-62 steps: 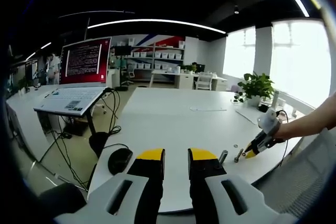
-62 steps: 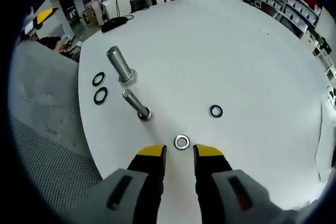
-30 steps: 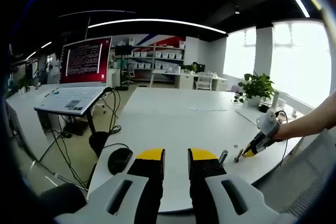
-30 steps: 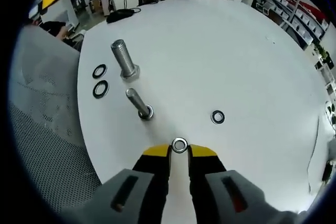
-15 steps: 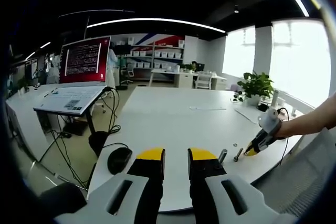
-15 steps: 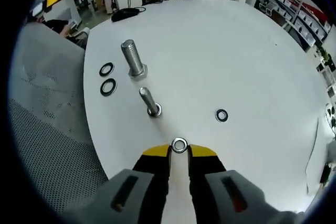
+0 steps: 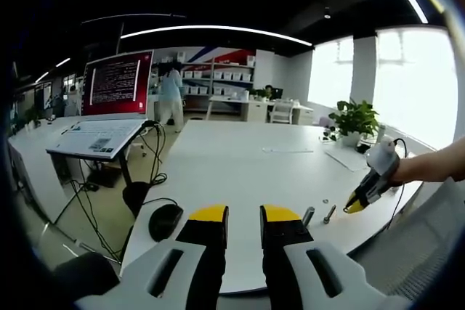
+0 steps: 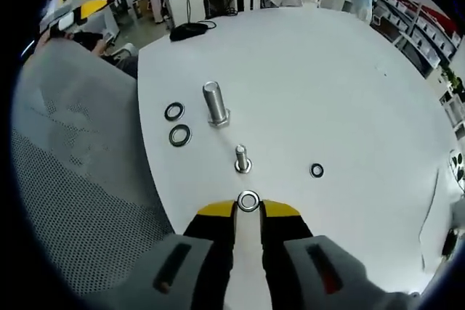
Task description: Place the washer onto the threaded stud by aligning its center hole with the stud, sliding it down to the base, and recovering from edge contact or off-axis alignment until the washer reaches the visible bottom stop.
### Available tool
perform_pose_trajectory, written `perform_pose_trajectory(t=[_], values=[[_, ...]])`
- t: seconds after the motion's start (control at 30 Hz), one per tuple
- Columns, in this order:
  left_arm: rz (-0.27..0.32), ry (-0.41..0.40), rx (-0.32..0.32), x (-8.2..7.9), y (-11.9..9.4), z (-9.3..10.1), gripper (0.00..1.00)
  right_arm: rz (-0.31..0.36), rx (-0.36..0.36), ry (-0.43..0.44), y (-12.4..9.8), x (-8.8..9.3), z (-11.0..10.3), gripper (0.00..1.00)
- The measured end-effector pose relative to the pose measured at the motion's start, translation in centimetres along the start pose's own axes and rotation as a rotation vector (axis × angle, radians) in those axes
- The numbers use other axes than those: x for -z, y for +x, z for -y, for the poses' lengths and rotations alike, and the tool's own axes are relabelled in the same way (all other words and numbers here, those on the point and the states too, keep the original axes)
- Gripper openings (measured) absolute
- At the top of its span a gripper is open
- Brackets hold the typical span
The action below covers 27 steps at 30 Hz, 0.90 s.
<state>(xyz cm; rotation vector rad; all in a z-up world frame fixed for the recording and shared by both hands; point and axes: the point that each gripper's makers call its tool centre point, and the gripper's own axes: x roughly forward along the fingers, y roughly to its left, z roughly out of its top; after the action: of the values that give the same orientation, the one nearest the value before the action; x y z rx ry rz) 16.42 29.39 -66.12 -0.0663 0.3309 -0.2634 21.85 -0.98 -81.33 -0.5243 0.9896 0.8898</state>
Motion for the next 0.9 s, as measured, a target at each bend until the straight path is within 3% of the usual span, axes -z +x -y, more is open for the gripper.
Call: perform_pose_trajectory(t=[0.6, 0.9], values=[[0.005, -0.005, -0.003, -0.1, -0.1, 0.0, 0.15, 0.079, 0.002, -0.040, -2.4, -3.3, -1.3, 0.14], [0.013, -0.011, -0.005, -0.2, -0.1, -0.1, 0.15, 0.074, -0.003, -0.072, -1.7, -4.2, -1.4, 0.14]])
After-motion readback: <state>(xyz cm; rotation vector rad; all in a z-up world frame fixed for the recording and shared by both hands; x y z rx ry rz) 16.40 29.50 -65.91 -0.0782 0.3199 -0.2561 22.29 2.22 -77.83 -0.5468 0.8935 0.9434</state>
